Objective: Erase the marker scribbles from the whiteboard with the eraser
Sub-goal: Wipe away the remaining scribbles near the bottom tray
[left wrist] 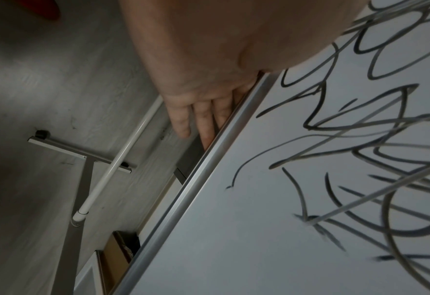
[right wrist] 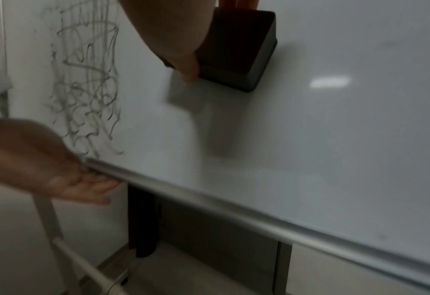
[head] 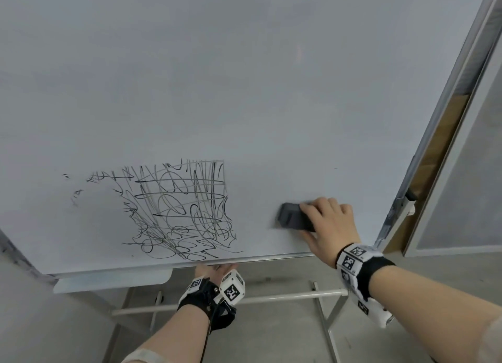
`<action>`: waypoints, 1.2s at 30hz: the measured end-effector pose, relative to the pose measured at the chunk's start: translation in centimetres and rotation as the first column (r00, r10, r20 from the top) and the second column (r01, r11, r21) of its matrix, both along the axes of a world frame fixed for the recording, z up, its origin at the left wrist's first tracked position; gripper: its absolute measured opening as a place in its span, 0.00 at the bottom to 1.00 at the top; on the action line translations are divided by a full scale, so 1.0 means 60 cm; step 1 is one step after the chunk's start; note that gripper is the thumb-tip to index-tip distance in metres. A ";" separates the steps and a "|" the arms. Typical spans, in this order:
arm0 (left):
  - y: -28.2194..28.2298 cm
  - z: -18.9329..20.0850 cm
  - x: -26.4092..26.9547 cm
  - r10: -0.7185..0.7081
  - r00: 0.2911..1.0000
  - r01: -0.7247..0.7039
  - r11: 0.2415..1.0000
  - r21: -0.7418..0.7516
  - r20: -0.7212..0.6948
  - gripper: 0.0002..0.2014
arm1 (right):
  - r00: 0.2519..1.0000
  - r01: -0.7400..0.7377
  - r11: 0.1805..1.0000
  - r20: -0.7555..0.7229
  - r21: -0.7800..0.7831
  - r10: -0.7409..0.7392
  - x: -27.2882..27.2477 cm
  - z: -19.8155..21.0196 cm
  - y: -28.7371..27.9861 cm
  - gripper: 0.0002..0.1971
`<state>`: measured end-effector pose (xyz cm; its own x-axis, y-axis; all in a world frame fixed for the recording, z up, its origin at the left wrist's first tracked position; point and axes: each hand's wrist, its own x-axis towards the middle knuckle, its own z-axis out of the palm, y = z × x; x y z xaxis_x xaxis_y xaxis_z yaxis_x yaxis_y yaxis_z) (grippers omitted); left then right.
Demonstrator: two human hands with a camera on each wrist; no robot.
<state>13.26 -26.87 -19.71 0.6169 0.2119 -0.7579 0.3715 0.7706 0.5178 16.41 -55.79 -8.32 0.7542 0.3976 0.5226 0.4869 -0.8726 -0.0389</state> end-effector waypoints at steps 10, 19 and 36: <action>-0.011 0.021 -0.008 -0.066 0.997 0.066 0.998 0.025 0.032 0.21 | 0.972 0.173 0.959 0.120 0.224 -0.203 0.072 0.148 -0.083 0.29; -0.016 0.028 -0.015 -0.011 0.999 0.017 0.989 -0.146 0.043 0.28 | 0.994 -0.086 0.994 0.062 -0.071 0.091 0.028 0.029 0.039 0.28; 0.001 0.030 -0.022 -0.070 0.987 0.089 0.987 -0.131 0.147 0.24 | 0.863 -0.385 0.910 0.291 -0.152 0.413 0.029 0.136 0.279 0.26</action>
